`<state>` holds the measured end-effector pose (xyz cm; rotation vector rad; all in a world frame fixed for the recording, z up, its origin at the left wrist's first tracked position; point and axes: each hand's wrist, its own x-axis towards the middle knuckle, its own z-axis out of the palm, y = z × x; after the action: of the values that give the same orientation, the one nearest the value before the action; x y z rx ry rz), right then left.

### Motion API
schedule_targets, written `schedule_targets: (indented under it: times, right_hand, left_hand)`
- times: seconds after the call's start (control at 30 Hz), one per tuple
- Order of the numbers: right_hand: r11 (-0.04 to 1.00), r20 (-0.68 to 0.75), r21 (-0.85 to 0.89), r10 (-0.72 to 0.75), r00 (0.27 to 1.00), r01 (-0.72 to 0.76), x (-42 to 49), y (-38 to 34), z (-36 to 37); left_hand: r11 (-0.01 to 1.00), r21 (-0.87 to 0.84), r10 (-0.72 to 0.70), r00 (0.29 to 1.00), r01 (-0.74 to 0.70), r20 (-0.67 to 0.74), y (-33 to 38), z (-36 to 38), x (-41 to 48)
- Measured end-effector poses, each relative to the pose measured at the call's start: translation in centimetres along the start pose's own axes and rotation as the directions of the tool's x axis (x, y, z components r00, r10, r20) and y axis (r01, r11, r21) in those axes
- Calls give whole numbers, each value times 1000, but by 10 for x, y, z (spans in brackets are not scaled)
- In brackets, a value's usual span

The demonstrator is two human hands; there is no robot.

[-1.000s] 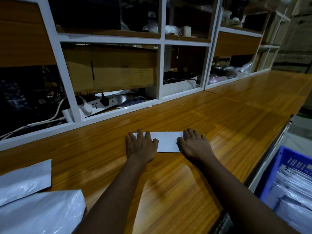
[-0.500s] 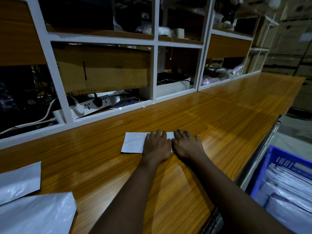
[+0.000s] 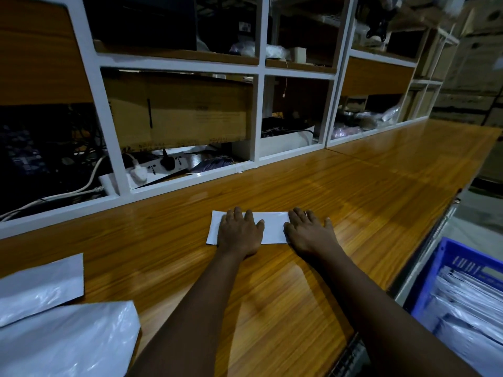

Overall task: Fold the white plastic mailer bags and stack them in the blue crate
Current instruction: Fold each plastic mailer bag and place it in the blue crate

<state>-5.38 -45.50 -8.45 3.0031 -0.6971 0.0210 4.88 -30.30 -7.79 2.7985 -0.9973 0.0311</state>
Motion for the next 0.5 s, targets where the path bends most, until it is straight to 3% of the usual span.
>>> schedule_targets:
  times: [0.4,0.5]
  right_hand:
    - [999,-45,47,-2,999,4,1,1,3]
    - [998,-117,59,22,993,-15,-3,-1,-1]
  left_hand:
    - [994,-19,-102,992,104,67,-29,-6,-5]
    - [990,-9,-141,988,142,71,-30,-8,-11]
